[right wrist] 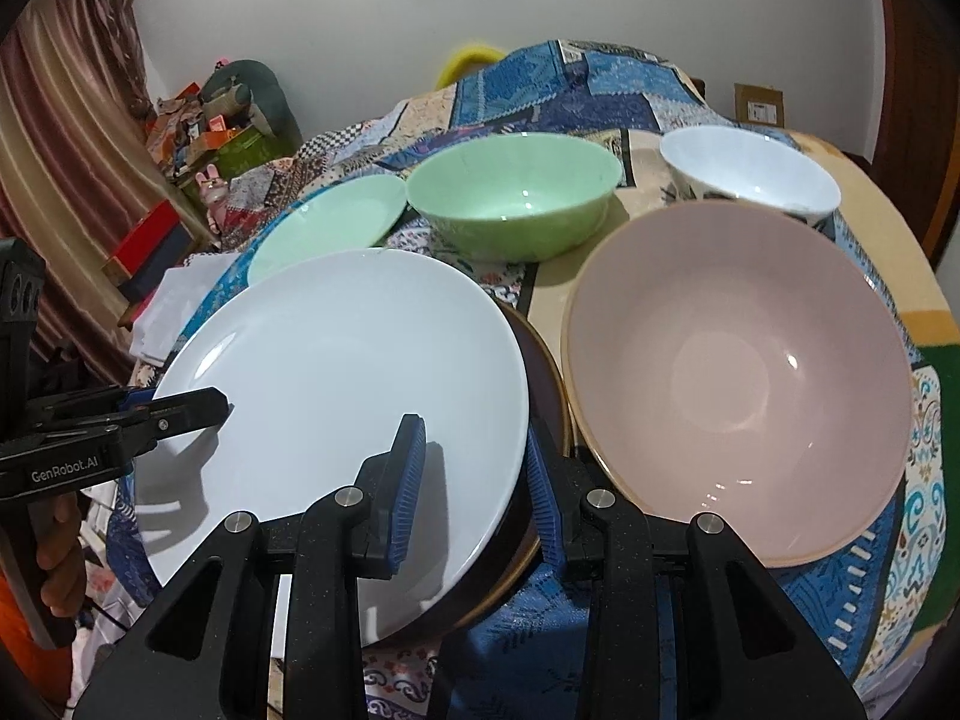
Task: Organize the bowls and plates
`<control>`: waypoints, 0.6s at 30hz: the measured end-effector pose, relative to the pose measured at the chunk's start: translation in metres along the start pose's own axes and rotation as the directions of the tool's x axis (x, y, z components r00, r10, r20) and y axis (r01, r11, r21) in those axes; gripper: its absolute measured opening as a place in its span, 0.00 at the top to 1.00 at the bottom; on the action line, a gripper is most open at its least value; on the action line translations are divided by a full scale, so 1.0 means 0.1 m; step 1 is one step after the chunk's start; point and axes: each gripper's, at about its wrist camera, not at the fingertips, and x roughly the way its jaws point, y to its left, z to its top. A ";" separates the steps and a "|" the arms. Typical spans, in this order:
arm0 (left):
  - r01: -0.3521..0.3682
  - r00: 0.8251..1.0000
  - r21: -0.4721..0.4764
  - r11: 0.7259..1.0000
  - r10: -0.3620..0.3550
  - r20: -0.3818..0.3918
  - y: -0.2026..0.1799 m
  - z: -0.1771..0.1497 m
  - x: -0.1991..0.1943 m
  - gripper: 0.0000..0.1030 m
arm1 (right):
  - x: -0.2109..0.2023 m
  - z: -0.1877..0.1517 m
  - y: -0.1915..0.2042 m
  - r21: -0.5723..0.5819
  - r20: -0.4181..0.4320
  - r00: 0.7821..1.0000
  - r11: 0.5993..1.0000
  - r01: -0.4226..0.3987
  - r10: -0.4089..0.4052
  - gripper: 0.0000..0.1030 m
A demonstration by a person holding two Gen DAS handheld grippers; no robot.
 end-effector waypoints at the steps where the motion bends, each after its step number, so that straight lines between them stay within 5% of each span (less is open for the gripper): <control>1: 0.001 1.000 0.000 1.000 -0.001 -0.003 0.01 0.00 0.01 0.63 | 0.01 -0.01 -0.01 0.001 -0.004 1.000 1.000 0.000 0.000 0.70; 18: 0.002 0.999 -0.021 1.000 -0.003 -0.049 0.07 -0.01 0.22 0.60 | 0.04 -0.05 0.02 -0.004 -0.008 0.999 0.999 0.042 -0.042 0.70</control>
